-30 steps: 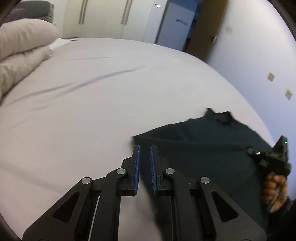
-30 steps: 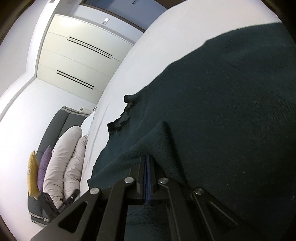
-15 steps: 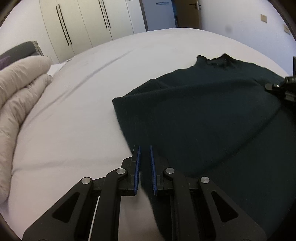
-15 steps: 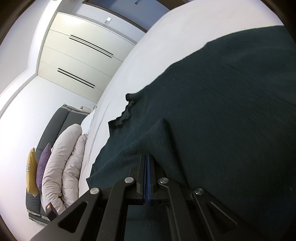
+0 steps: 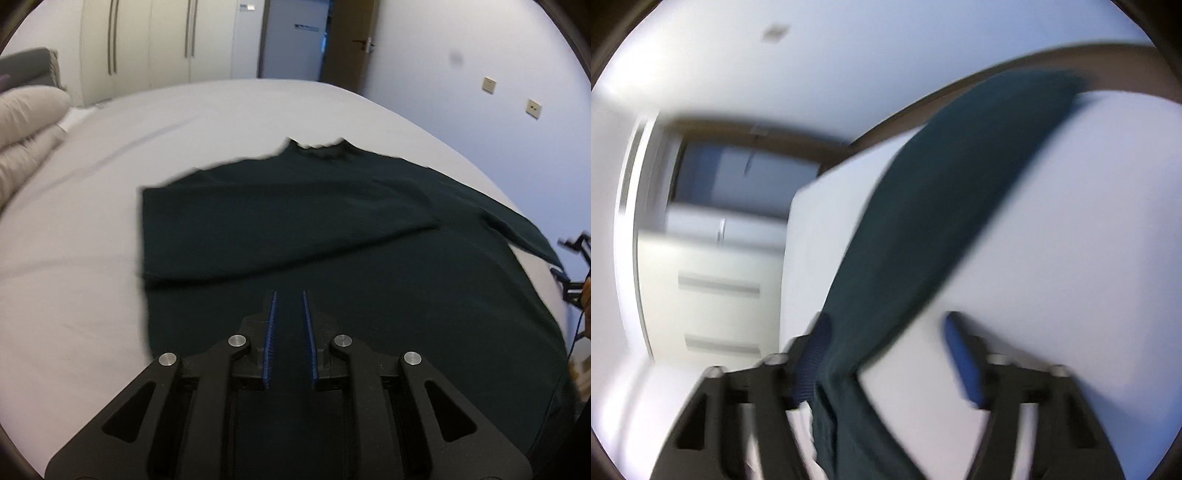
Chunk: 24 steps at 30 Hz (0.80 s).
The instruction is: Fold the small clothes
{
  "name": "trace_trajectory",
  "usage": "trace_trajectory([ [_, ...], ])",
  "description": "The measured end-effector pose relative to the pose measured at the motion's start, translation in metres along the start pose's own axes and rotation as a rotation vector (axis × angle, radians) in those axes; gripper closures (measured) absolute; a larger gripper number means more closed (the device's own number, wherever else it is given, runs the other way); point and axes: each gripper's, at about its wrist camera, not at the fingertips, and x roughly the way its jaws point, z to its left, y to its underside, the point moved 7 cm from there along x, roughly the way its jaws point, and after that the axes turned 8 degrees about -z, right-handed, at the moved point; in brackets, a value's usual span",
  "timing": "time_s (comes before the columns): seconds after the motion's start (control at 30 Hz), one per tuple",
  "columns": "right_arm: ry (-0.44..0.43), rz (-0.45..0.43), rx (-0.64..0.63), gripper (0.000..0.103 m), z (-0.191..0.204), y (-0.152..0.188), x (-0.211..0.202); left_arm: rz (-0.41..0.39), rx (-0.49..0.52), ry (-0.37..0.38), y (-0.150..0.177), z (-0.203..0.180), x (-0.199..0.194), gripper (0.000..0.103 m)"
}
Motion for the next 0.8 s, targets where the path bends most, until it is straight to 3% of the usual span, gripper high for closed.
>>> trace_trajectory([
  [0.1, 0.001, -0.019, 0.079, 0.058, -0.018, -0.026, -0.014, 0.038, -0.023, 0.035, 0.011, -0.020, 0.010, 0.090],
  [0.23, 0.011, -0.008, 0.076, 0.049, -0.013, -0.035, -0.004, 0.071, -0.089, 0.077, 0.024, -0.032, 0.007, 0.090],
  [0.37, 0.018, -0.037, 0.101, 0.048, -0.008, -0.047, 0.010, 0.079, -0.143, 0.088, 0.030, -0.033, 0.002, 0.089],
  [0.5, 0.014, -0.111, 0.135, 0.049, -0.003, -0.060, 0.019, 0.085, -0.170, 0.096, 0.029, -0.027, 0.008, 0.089],
  [0.63, 0.031, -0.196, 0.088, 0.051, 0.004, -0.070, 0.025, 0.086, -0.212, 0.110, 0.027, -0.015, 0.008, 0.089],
  [0.73, 0.074, -0.220, 0.025, 0.072, 0.010, -0.072, 0.033, 0.086, -0.239, 0.120, 0.026, -0.007, 0.007, 0.089],
  [0.77, 0.091, -0.221, 0.015, 0.084, 0.012, -0.074, 0.037, 0.084, -0.249, 0.122, 0.025, -0.003, 0.006, 0.089],
  [0.8, 0.103, -0.224, 0.010, 0.087, 0.014, -0.071, 0.041, 0.081, -0.259, 0.125, 0.024, 0.001, 0.005, 0.089],
])
